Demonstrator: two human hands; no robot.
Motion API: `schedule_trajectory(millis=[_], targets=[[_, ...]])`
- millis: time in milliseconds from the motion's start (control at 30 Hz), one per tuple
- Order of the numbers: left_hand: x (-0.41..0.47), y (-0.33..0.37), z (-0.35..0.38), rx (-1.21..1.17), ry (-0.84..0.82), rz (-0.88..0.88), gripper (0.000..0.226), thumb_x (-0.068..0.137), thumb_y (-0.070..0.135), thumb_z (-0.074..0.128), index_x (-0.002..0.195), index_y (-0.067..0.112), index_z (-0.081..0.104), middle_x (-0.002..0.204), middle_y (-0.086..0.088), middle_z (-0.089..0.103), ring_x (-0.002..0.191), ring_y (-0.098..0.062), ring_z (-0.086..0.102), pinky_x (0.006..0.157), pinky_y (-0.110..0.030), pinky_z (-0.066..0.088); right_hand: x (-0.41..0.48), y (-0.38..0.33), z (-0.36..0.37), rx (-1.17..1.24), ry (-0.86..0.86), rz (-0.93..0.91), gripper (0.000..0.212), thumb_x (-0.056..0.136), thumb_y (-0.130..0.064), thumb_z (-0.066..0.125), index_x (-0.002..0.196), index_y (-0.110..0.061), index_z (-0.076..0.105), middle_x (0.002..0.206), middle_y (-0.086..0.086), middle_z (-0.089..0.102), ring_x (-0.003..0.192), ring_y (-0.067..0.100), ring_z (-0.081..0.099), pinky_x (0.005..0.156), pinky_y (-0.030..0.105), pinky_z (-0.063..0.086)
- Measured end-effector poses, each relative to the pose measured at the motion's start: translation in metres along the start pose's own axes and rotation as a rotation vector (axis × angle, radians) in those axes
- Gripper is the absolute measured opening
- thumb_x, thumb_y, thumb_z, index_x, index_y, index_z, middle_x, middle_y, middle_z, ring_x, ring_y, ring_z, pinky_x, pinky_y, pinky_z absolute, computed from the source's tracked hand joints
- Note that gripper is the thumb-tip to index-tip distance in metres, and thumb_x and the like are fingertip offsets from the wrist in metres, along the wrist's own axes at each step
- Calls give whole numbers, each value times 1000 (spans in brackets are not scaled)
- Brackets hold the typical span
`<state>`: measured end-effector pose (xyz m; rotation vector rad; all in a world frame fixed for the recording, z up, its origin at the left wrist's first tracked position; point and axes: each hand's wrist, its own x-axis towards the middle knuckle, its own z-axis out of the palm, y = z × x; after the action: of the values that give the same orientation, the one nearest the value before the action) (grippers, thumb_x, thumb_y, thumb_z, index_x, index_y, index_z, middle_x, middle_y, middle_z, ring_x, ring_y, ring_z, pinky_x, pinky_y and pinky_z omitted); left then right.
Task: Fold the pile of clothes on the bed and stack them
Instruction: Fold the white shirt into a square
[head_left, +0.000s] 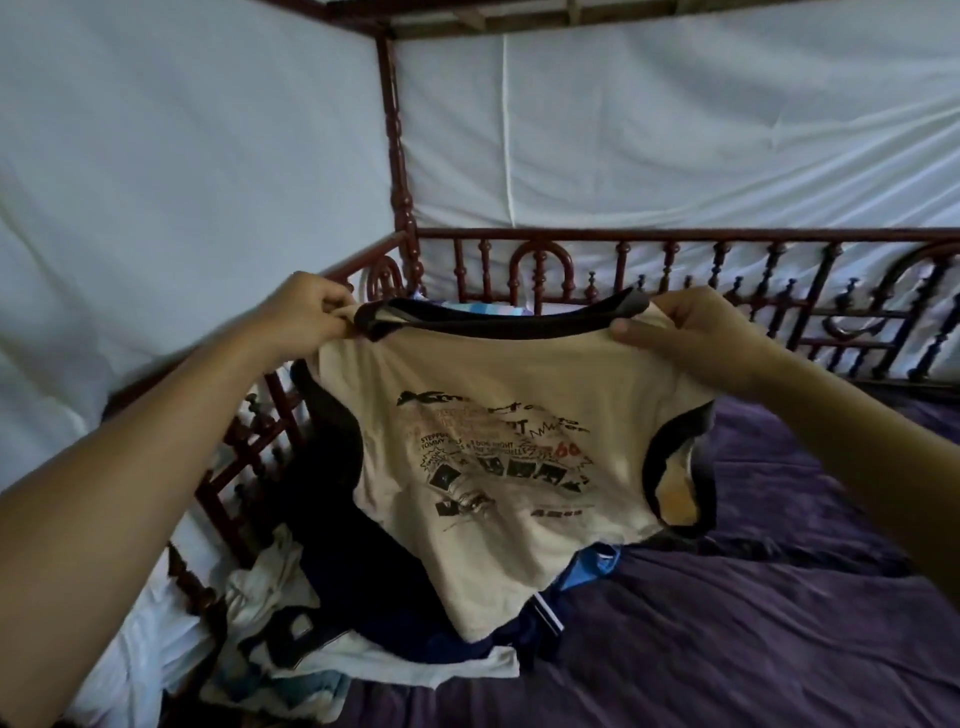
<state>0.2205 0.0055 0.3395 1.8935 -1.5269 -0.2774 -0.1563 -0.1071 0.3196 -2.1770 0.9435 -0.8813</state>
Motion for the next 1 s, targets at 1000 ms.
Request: schedule_trajectory(millis=[1000], targets=[[27, 265, 599, 366, -302, 487, 21, 89, 10, 51, 98, 20, 67, 108, -5, 65, 102, -29, 58, 80, -38, 40, -376, 394, -122, -7, -116, 1021, 9, 84, -15, 67, 93, -18, 65, 72, 7, 67, 55, 30, 68, 48, 33, 54]])
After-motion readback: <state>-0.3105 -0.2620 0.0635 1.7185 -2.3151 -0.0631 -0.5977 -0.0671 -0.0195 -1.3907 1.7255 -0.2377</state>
